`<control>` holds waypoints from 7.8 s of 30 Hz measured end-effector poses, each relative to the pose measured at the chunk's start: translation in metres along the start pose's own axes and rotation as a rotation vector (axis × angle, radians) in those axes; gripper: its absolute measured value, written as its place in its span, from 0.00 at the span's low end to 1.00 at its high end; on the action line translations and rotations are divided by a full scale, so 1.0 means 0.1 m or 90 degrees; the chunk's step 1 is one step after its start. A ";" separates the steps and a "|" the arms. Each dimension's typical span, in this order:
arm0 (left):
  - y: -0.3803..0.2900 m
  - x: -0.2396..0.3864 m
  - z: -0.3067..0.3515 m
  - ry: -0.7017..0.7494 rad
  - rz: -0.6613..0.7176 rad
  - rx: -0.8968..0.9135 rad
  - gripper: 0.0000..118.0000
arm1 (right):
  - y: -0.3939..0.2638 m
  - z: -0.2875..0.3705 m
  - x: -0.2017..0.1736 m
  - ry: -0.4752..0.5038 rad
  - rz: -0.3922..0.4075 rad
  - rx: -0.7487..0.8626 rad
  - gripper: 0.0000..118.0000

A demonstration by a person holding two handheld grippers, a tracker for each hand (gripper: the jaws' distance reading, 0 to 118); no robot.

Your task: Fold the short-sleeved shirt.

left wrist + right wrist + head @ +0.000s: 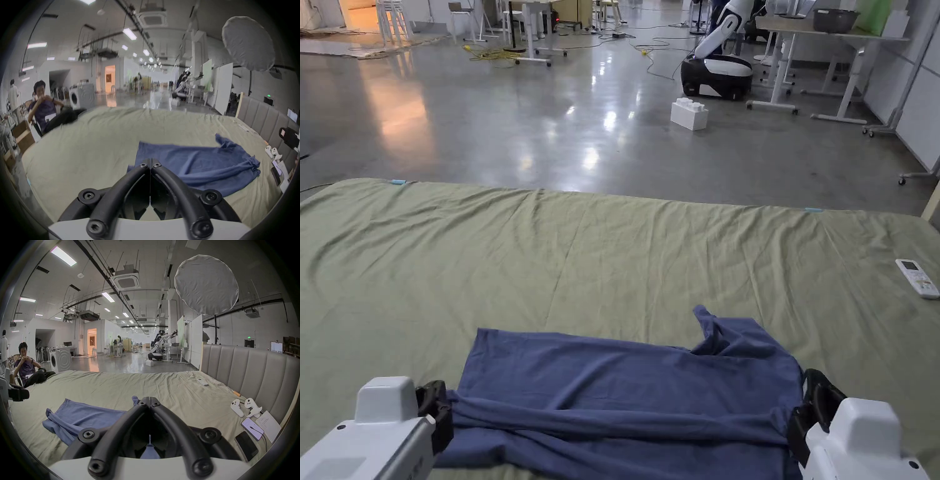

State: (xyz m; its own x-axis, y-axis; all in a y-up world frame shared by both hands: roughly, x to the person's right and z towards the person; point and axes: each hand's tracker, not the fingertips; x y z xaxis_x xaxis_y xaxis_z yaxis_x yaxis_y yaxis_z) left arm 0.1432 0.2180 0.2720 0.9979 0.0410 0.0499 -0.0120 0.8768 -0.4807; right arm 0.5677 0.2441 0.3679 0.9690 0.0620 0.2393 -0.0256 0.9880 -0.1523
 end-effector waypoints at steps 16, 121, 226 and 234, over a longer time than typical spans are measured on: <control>-0.14 -0.37 -1.57 0.010 0.014 -0.405 0.56 | -0.30 -0.11 0.17 -0.013 0.000 -0.109 0.00; -0.81 -0.41 0.33 -0.058 -0.062 -0.258 0.49 | -0.64 0.50 0.55 -0.018 0.083 -0.378 0.70; -0.03 -0.44 -1.17 -0.052 -0.046 -0.274 0.03 | -0.48 -1.89 0.75 0.081 0.018 -0.489 0.02; 0.00 -0.56 -0.76 -0.074 -0.030 -0.226 0.03 | -0.12 -1.18 0.91 0.089 -0.004 -0.427 0.02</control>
State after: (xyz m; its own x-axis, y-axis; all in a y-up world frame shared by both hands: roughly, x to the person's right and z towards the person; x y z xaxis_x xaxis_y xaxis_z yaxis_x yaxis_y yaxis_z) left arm 0.0917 0.1793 0.2024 0.9827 0.0771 0.1686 0.0767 0.6587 -0.7485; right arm 0.6857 0.2210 0.2782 0.9924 -0.0063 0.1226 0.0937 0.6837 -0.7237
